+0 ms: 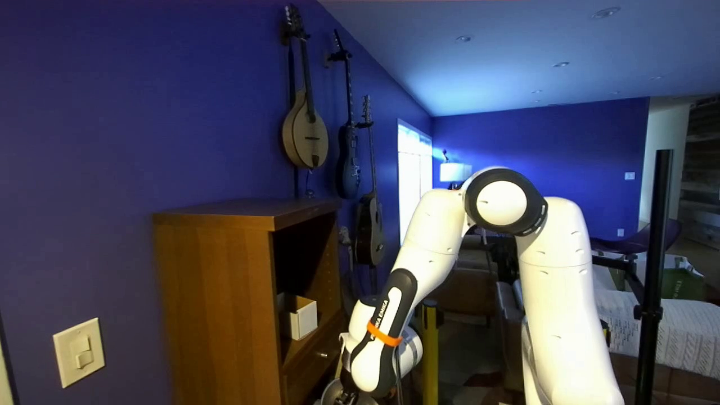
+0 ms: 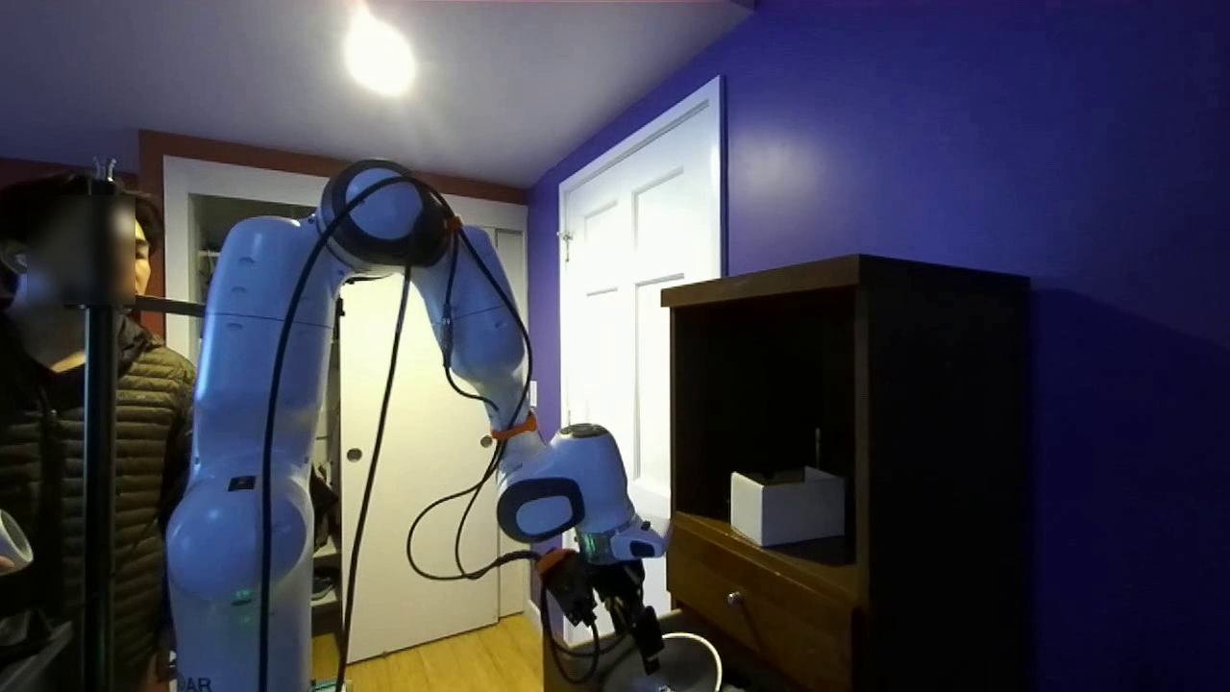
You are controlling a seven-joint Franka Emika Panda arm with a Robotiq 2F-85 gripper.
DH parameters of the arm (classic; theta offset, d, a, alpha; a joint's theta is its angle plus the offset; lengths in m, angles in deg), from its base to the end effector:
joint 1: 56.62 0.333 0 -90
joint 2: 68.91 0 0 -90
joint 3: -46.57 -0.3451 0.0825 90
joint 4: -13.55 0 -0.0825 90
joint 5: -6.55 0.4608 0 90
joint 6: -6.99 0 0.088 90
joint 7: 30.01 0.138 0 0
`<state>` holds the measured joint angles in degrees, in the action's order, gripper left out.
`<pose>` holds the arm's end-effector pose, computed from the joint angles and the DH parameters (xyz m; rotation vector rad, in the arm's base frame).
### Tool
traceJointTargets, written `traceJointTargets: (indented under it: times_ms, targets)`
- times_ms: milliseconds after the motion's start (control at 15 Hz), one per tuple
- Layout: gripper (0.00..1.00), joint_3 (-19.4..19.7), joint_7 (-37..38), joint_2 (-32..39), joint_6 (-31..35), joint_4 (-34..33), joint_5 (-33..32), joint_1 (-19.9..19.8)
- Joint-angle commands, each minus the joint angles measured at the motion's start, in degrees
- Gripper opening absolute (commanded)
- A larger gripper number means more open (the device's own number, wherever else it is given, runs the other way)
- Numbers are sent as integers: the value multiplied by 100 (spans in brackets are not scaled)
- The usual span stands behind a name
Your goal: Put the white paper on top of the shelf
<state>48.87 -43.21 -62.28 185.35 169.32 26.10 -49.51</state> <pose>0.4585 0.0096 0.1422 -3.0792 0.0377 -0.4316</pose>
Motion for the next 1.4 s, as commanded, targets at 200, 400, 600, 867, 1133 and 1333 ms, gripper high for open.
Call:
traceJointTargets:
  times_ms: [200,400,600,867,1133,1333]
  targets:
    - [100,538,612,986,369,-479,-1573,-199]
    - [92,571,843,1310,381,-690,-1708,-135]
    - [70,641,1027,1564,382,-799,-1777,85]
    - [39,666,1073,1724,482,-959,-1784,122]
    - [11,798,1130,1762,873,-990,-1726,209]
    - [0,1034,1035,1745,1184,-976,-1661,364]
